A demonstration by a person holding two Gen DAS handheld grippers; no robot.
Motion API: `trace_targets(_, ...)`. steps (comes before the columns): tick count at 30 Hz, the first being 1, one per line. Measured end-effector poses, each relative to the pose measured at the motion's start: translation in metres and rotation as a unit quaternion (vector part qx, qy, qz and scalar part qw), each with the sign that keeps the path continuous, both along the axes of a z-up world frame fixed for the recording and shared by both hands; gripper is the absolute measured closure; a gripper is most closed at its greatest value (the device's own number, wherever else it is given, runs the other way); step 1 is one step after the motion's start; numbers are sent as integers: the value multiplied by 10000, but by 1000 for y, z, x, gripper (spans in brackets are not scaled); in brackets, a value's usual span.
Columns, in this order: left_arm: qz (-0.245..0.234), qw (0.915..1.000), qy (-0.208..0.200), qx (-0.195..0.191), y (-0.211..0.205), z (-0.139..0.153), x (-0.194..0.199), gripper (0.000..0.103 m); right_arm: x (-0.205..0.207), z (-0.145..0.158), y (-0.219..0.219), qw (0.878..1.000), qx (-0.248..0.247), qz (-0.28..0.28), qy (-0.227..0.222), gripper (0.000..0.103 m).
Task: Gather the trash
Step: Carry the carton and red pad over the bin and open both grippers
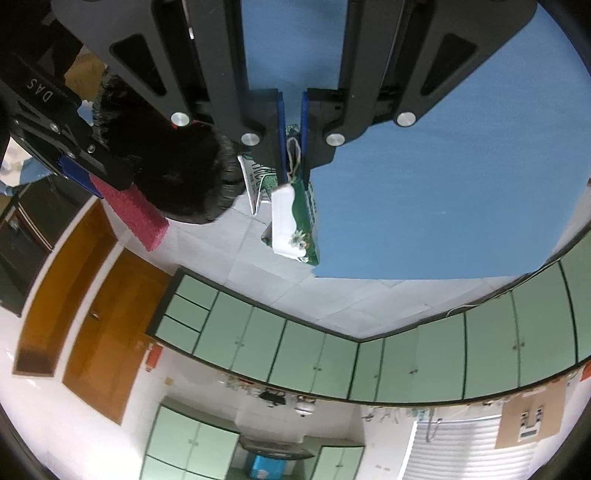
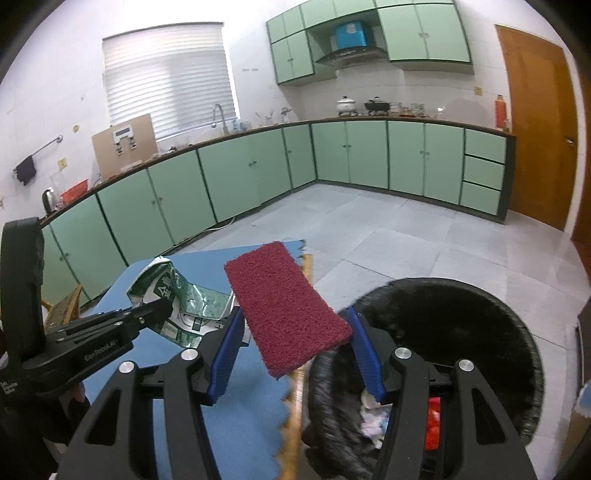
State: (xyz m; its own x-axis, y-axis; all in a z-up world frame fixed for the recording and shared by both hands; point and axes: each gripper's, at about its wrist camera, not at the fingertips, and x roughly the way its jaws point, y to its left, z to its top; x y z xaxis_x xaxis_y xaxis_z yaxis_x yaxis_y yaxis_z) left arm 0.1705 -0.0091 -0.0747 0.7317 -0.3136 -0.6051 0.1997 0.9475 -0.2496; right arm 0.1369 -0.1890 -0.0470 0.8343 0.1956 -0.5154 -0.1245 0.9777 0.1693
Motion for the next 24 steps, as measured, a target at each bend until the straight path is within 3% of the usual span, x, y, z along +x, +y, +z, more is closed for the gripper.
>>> trace_targets(9, -544, 9985, -51, 88, -69, -7, -1, 98, -21, -7, -62, 9983, -92, -579, 70, 46)
trace_targets(24, -1270, 9911, 89, 400, -167, -51, 20, 98, -22, -49, -143, 9905, -113, -1304, 421, 46)
